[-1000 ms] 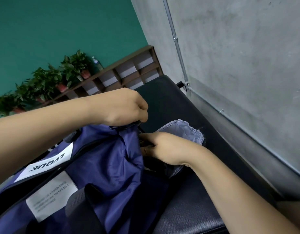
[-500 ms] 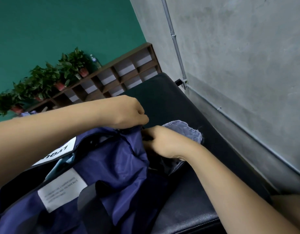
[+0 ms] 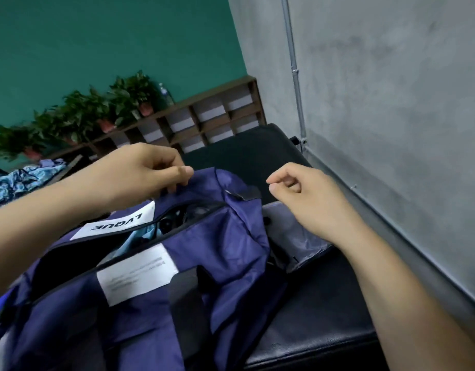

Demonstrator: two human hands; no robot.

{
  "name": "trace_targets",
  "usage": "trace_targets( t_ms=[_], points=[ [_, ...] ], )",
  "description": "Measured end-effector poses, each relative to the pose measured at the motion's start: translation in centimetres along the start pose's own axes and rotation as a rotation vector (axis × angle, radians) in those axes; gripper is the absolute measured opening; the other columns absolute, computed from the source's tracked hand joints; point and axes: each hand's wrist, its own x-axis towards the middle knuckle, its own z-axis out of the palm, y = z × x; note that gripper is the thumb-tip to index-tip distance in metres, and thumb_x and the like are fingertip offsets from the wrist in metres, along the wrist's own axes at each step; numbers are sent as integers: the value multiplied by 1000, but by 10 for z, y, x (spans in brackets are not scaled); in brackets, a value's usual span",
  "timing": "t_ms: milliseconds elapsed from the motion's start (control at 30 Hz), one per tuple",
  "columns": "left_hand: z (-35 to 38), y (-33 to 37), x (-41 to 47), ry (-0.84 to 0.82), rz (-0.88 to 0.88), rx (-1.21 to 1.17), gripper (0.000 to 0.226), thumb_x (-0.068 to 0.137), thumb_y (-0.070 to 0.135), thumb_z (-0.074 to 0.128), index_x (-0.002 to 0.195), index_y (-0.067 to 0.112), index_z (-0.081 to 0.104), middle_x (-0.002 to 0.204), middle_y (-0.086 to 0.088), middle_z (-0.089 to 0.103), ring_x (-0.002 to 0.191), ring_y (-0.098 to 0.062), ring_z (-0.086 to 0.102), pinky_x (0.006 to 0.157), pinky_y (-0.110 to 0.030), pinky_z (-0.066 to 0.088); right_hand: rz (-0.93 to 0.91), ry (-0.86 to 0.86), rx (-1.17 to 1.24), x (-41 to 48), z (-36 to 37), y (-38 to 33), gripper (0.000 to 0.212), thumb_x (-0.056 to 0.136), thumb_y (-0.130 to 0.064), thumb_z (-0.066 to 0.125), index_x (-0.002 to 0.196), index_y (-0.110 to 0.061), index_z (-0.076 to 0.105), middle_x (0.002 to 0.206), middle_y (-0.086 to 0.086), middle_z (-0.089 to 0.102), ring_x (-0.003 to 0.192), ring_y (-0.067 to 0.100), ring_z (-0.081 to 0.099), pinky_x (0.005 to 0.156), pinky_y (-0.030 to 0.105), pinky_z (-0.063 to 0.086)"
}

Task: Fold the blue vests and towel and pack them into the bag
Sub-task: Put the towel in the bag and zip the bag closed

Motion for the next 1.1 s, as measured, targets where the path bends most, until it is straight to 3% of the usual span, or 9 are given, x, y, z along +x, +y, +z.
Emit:
trace_targets(
  t_ms=[133,267,533,767,967,1100],
  points=[
    [-10,-33,-40,71,-35,-98,26,100,42,66,86,22,74,68,5,70,54,-10,53,54,-24,42,-89,42,15,-6,8,-33,14,98,-20,66,96,-32,73,87,-10,68,73,8,59,67,11,44],
    [-15,-68,-76,135,-57,-180,21,102,35,66,88,22,73,69,4,70,55,-8,53,52,-19,40,-184,7,-57,-11,23,-73,17,98,-17,67,92,-33,72,88,-9,69,77,13,62,69,15,47],
    [-10,-132,-136,274,-98,-344,13,101,35,66,91,32,73,78,5,74,62,-11,60,64,-30,45,-305,-234,-326,-7,50,-137,13,98,-24,67,96,-36,71,93,-19,71,88,7,66,83,30,54],
    [7,-191,-183,531,-204,-584,12,98,20,69,89,24,73,73,2,69,63,-15,56,68,-32,45,-380,-370,-484,-17,93,-188,8,97,-30,69,95,-38,71,92,-23,72,88,1,66,82,34,56],
    [23,-236,-200,683,-320,-781,11,100,25,71,91,20,75,65,5,59,62,-14,50,73,-39,44,-475,-487,-619,-27,152,-225,4,98,-34,67,96,-36,69,89,-16,70,86,3,62,79,34,54],
    [27,-260,-206,626,-382,-809,17,95,42,75,90,26,72,69,11,59,65,-12,52,74,-39,45,-517,-543,-665,-34,195,-239,5,96,-30,68,94,-34,70,82,-14,70,80,4,63,73,31,53]
  ],
)
